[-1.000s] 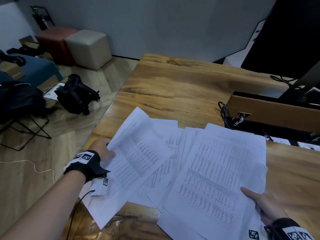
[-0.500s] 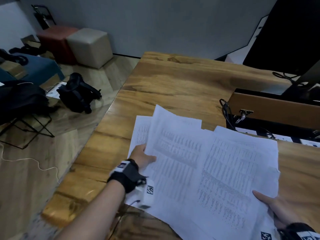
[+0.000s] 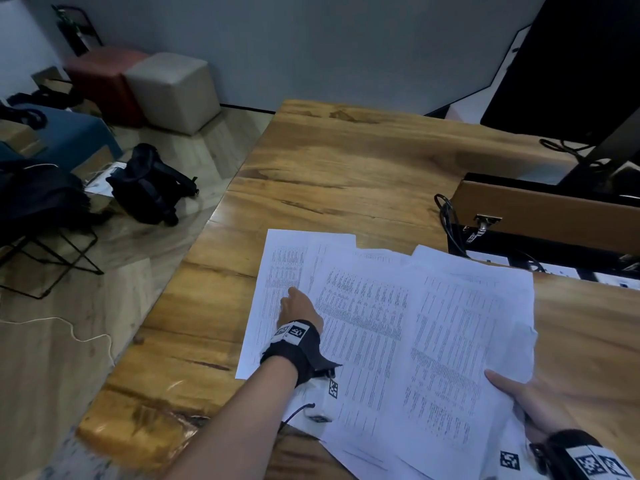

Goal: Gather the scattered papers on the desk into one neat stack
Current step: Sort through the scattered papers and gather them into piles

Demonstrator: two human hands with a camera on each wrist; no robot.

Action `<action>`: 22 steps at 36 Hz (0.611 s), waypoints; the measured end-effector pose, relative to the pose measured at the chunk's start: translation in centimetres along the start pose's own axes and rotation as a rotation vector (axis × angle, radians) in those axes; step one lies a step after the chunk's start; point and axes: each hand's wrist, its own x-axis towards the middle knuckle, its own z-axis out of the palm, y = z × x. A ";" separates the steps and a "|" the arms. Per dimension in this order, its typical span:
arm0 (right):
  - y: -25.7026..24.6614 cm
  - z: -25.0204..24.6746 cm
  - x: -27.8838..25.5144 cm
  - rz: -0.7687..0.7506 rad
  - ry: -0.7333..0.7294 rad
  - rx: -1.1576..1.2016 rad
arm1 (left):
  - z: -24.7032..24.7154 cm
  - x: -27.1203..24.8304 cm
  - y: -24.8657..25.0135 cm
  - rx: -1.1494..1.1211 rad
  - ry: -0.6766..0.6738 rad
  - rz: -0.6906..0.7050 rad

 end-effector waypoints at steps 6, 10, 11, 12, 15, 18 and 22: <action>0.0 0.1 0.0 0.005 -0.012 0.006 | -0.5 0.6 -0.7 -0.053 -0.054 -0.008; -0.1 0.1 0.0 0.000 -0.029 0.000 | -1.2 1.6 -1.9 -0.098 0.016 -0.032; -0.1 0.1 0.0 -0.003 -0.029 -0.003 | -1.8 1.8 -2.1 -0.052 0.073 -0.048; -0.2 0.2 -0.1 -0.004 -0.028 -0.010 | -2.4 2.1 -2.3 0.010 0.124 -0.069; -0.6 0.5 -0.3 -0.013 -0.039 -0.024 | -3.8 2.7 -3.1 0.107 0.176 -0.158; -0.9 1.1 -0.5 -0.033 -0.054 -0.016 | -4.2 3.1 -3.9 0.135 0.197 -0.181; -1.0 1.9 -0.8 -0.071 -0.070 -0.013 | -3.9 3.5 -3.9 0.160 0.214 -0.115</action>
